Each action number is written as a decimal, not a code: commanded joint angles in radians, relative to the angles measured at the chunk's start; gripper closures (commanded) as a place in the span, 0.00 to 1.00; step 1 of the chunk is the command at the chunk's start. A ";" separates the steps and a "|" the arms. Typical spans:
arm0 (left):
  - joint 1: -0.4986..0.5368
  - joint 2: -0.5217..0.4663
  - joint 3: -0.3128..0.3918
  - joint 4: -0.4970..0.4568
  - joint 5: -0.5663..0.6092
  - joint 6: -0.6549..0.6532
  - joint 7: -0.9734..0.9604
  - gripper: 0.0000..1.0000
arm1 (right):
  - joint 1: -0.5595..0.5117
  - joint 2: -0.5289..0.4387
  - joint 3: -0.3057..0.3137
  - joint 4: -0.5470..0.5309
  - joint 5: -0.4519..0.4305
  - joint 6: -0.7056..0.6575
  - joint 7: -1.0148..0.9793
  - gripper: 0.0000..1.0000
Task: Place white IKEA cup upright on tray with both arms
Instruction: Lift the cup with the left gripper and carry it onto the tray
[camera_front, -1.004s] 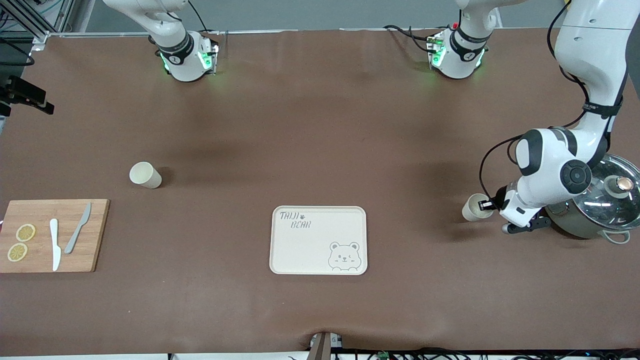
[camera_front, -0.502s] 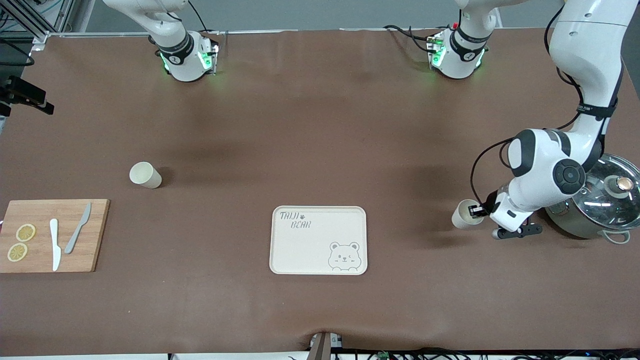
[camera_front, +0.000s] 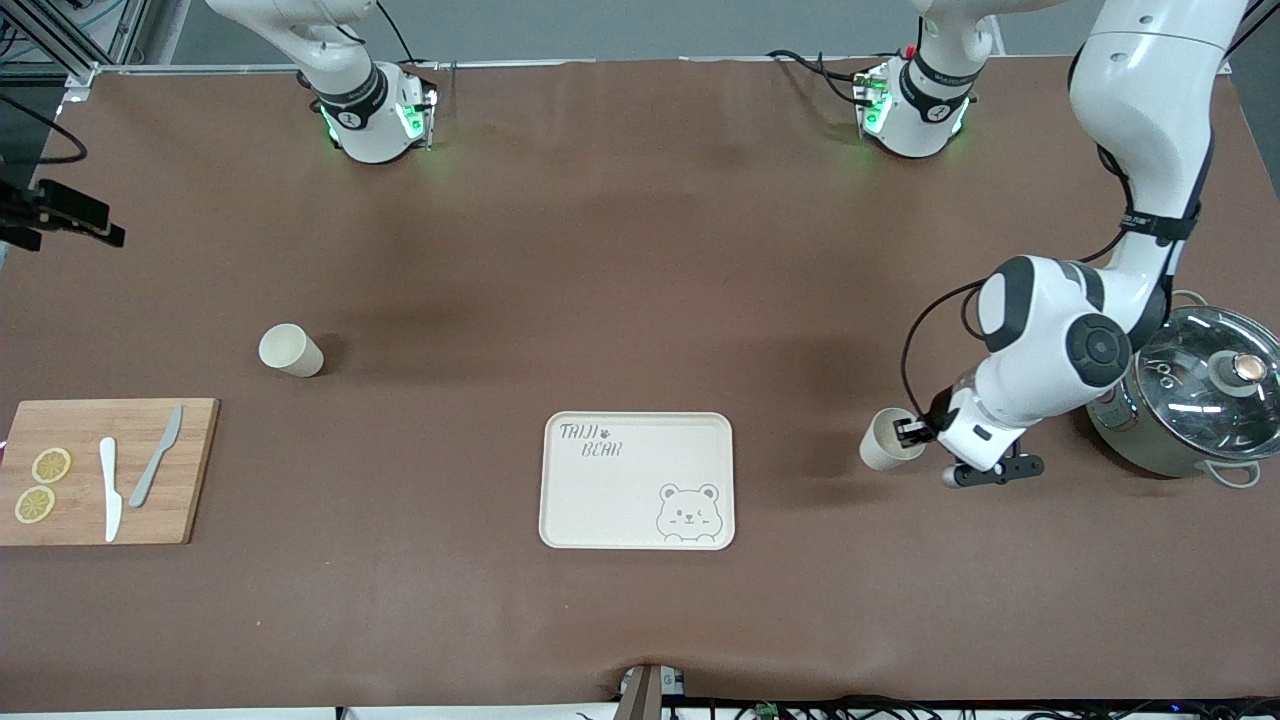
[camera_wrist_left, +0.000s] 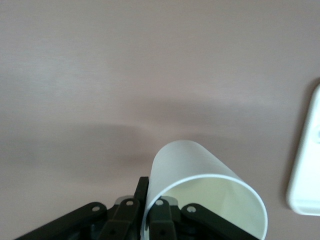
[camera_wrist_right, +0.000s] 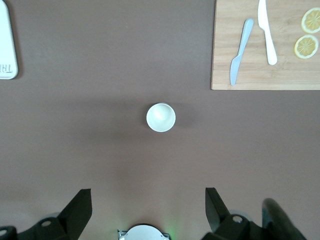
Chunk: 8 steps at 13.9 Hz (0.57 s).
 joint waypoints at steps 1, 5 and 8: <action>-0.055 0.066 0.002 0.099 -0.020 -0.010 -0.085 1.00 | -0.015 0.032 0.007 0.038 -0.016 -0.013 -0.006 0.00; -0.159 0.142 0.005 0.231 -0.018 -0.025 -0.260 1.00 | -0.033 0.071 0.005 0.028 -0.026 -0.016 -0.004 0.00; -0.221 0.198 0.011 0.326 -0.012 -0.079 -0.383 1.00 | -0.064 0.150 0.005 0.023 -0.013 0.004 -0.006 0.00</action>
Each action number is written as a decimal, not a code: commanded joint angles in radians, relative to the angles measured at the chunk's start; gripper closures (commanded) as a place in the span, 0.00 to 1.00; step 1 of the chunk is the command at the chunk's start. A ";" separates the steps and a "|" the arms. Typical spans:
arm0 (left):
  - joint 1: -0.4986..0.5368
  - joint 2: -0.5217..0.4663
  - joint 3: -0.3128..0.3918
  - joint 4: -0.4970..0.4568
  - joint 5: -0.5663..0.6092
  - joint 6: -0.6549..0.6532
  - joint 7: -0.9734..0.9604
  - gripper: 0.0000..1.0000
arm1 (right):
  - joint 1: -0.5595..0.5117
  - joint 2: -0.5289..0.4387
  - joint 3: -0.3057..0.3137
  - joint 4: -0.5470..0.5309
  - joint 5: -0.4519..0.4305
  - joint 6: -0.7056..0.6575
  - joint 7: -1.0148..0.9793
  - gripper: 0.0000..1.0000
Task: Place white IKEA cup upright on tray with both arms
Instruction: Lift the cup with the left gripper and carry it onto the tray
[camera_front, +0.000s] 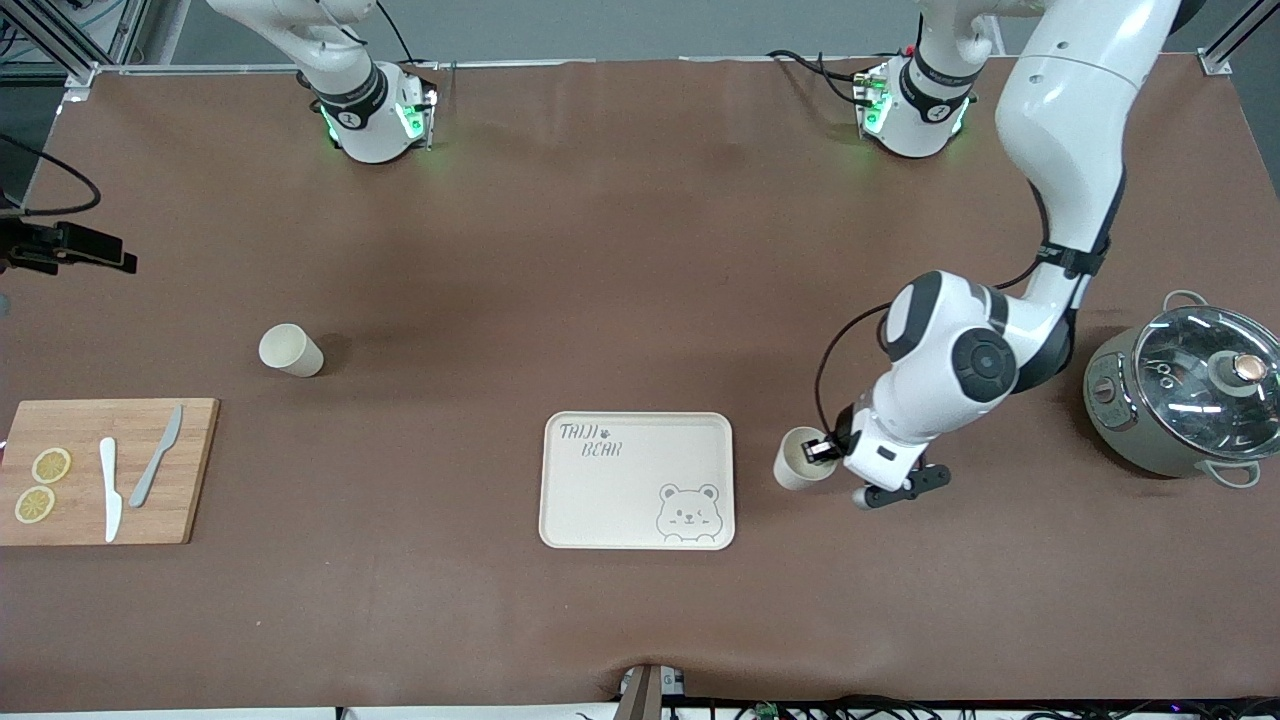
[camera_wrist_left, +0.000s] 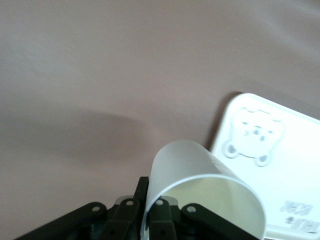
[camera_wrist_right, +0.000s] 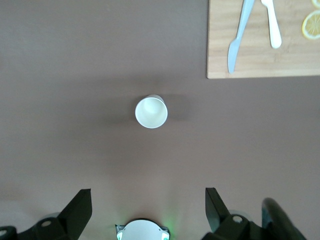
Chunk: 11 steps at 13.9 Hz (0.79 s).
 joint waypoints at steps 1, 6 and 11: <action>-0.045 0.065 0.012 0.108 -0.011 -0.044 -0.083 1.00 | -0.029 0.074 0.010 0.007 -0.004 0.024 -0.005 0.00; -0.164 0.147 0.073 0.215 -0.004 -0.042 -0.223 1.00 | -0.015 0.142 0.010 -0.039 -0.004 0.154 -0.002 0.00; -0.283 0.203 0.163 0.222 -0.004 -0.033 -0.295 1.00 | -0.012 0.156 0.010 -0.129 -0.012 0.275 -0.004 0.00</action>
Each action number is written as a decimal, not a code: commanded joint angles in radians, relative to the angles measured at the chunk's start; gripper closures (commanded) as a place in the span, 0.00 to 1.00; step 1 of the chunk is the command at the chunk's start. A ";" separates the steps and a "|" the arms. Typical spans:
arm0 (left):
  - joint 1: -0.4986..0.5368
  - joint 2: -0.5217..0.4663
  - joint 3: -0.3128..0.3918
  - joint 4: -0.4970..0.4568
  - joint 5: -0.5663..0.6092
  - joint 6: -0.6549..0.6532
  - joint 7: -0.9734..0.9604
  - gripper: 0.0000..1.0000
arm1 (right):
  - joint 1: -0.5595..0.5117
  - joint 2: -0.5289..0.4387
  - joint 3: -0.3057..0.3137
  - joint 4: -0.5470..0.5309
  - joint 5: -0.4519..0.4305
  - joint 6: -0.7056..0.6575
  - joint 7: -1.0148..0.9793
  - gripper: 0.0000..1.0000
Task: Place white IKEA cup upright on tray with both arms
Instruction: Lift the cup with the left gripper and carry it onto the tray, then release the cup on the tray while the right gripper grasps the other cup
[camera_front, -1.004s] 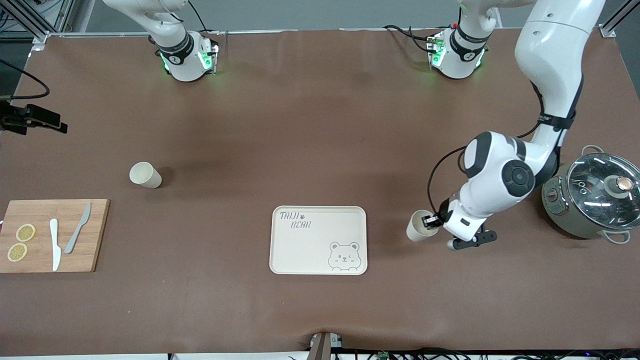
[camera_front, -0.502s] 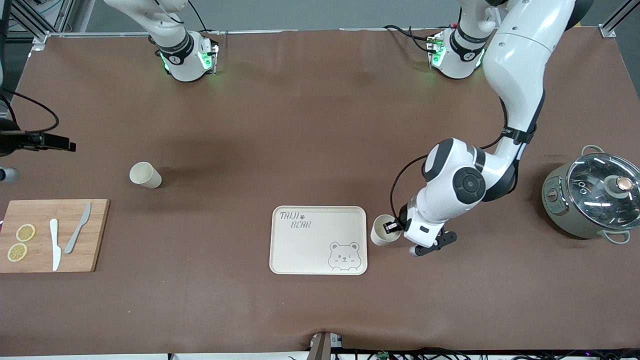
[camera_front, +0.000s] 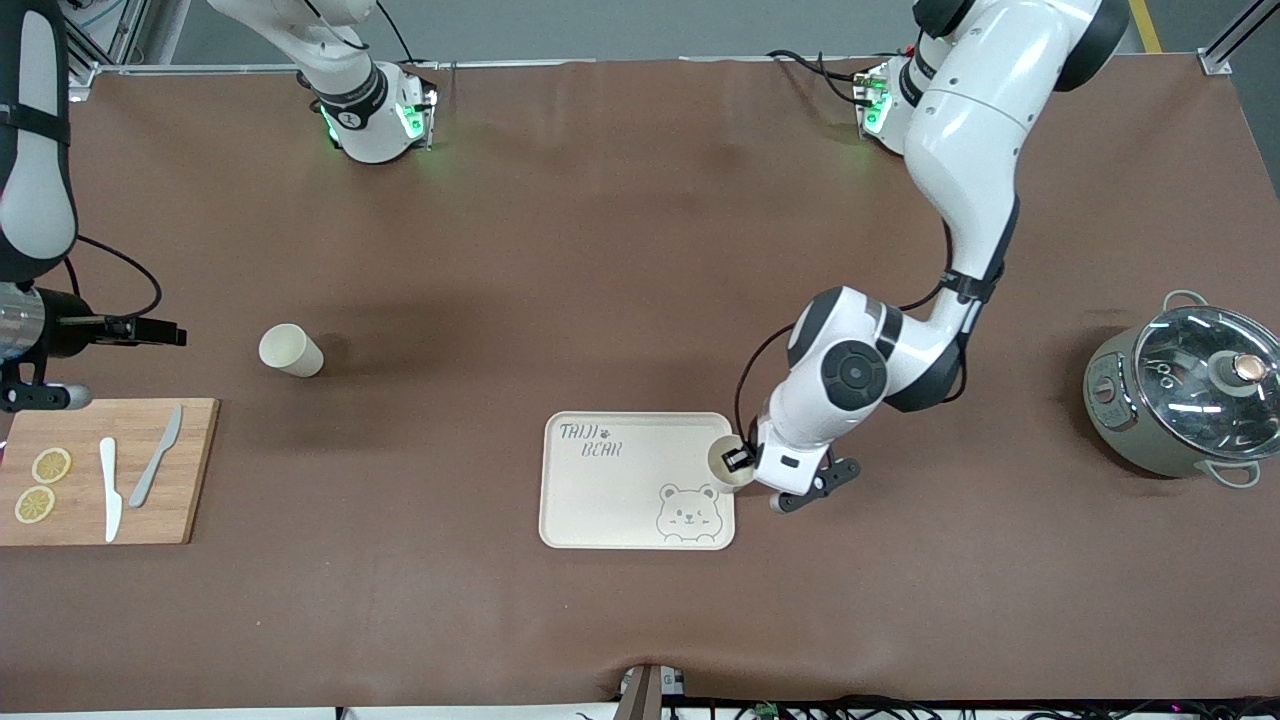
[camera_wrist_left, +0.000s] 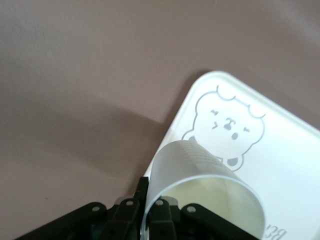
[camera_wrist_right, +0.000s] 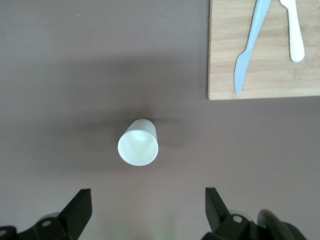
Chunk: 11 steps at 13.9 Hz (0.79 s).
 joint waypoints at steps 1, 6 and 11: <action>-0.031 0.050 0.027 0.046 -0.004 -0.013 -0.020 1.00 | 0.001 -0.013 0.005 -0.078 -0.012 0.067 -0.003 0.00; -0.045 0.050 0.032 0.046 -0.006 -0.008 0.008 0.95 | 0.003 0.027 0.005 -0.094 -0.012 0.109 0.005 0.00; -0.046 0.014 0.032 0.043 0.029 -0.016 0.062 0.00 | -0.008 0.026 0.007 -0.265 -0.012 0.304 -0.004 0.00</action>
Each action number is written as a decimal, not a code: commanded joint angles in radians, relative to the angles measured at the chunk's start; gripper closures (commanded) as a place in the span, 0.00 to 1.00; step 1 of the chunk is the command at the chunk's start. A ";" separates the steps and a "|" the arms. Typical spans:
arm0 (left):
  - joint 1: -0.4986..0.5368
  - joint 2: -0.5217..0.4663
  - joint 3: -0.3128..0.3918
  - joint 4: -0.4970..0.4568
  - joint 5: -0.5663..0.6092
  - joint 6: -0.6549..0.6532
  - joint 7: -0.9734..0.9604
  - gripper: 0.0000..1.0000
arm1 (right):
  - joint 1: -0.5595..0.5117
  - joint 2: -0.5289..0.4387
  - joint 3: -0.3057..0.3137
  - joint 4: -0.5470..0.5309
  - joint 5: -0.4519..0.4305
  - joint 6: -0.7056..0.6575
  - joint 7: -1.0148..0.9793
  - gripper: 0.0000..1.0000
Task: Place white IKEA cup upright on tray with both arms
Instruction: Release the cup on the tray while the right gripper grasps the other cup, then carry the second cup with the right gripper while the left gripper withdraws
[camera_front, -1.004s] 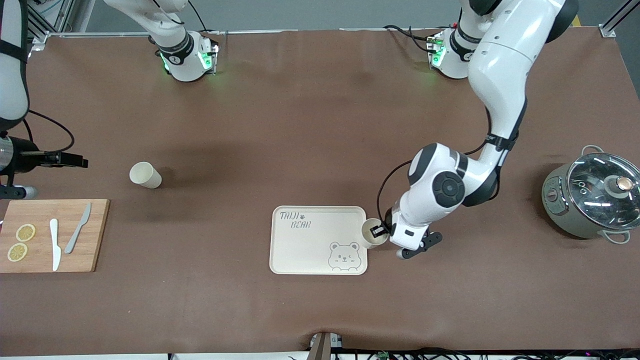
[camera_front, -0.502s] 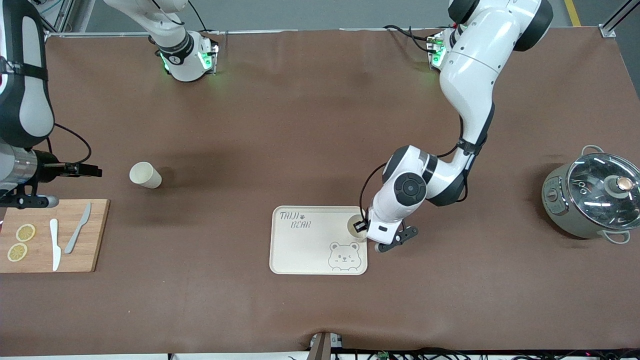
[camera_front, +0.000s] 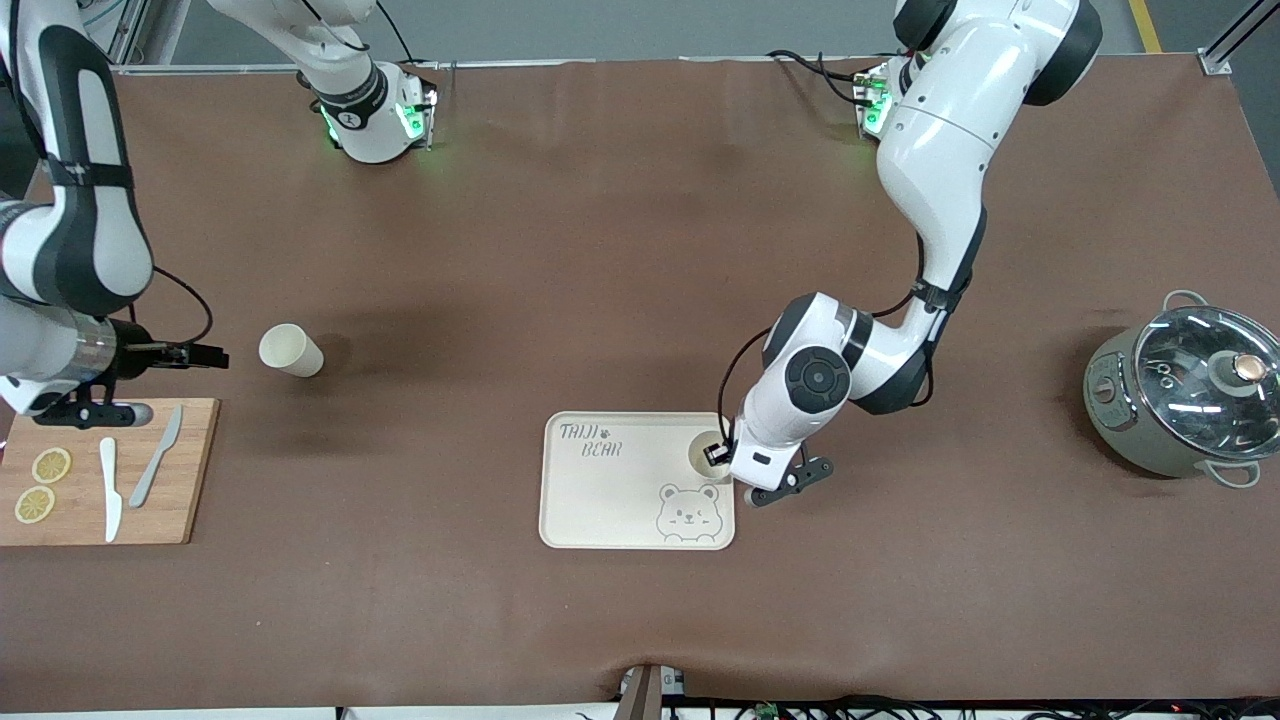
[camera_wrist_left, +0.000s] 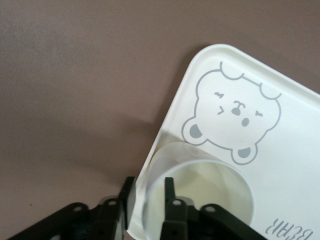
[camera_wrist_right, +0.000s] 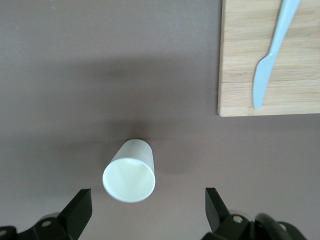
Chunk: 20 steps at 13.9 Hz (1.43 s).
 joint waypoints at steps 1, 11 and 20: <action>-0.010 -0.048 0.017 0.012 0.024 -0.022 0.009 0.00 | -0.015 -0.019 0.004 -0.091 -0.012 0.054 -0.004 0.00; 0.146 -0.386 0.017 0.009 0.116 -0.410 0.145 0.00 | -0.010 -0.022 0.006 -0.329 -0.011 0.279 -0.003 0.90; 0.355 -0.568 0.017 0.007 0.118 -0.563 0.424 0.00 | -0.004 -0.026 0.007 -0.306 -0.006 0.246 0.005 1.00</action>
